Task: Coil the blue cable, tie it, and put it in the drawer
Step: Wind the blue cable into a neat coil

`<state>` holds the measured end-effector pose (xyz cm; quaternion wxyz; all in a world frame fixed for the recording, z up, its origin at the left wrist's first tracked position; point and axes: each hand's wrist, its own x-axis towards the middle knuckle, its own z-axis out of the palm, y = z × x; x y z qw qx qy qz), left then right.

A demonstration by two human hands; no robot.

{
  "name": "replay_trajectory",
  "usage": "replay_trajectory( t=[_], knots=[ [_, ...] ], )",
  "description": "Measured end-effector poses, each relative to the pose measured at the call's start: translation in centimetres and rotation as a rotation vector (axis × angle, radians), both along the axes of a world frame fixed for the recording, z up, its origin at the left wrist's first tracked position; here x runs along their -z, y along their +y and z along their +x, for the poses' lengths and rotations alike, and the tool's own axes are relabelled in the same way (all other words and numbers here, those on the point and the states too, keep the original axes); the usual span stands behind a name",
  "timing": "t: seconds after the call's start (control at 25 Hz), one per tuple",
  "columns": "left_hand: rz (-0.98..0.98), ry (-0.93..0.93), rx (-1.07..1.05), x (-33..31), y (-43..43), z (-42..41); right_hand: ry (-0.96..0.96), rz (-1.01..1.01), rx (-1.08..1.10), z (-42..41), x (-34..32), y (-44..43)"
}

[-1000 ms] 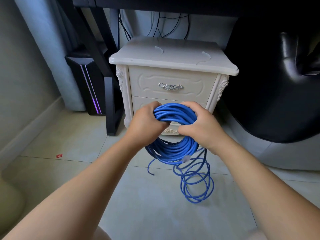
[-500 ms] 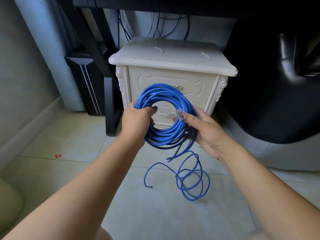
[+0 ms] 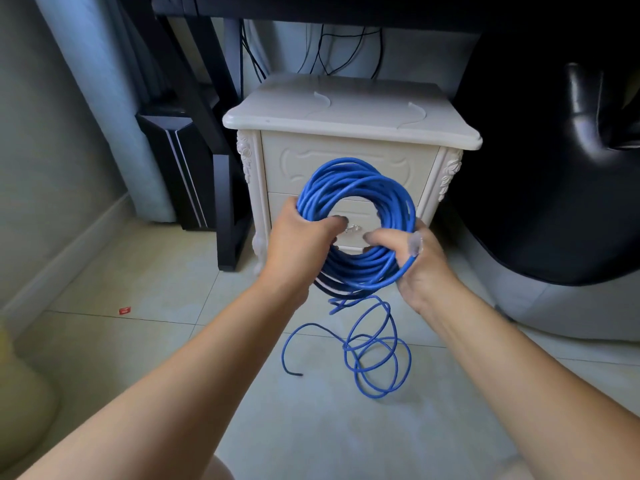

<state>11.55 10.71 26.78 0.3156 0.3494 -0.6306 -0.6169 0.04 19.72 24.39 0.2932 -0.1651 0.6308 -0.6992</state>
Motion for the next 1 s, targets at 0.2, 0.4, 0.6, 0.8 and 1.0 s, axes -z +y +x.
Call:
replay_trajectory(
  t=[0.2,0.4,0.6,0.8,1.0],
  knots=[
    [0.134,-0.044,0.315,-0.9,-1.2,0.5,0.074,0.077,0.049,-1.6,-1.5,0.5],
    [0.042,-0.032,0.425,-0.9,-2.8,0.9,0.361,0.244,0.001,-1.6,-1.5,0.6],
    [-0.179,-0.206,0.562,0.2,-2.7,1.0,0.563,0.333,-0.203,-0.7,-2.3,1.0],
    [-0.232,-0.253,0.395,1.6,-2.8,0.7,0.483,0.292,-0.290,-0.8,-2.2,1.2],
    [-0.107,-0.168,0.270,1.6,-2.3,0.3,0.269,0.172,-0.406,-1.1,-2.1,1.7]
  ],
)
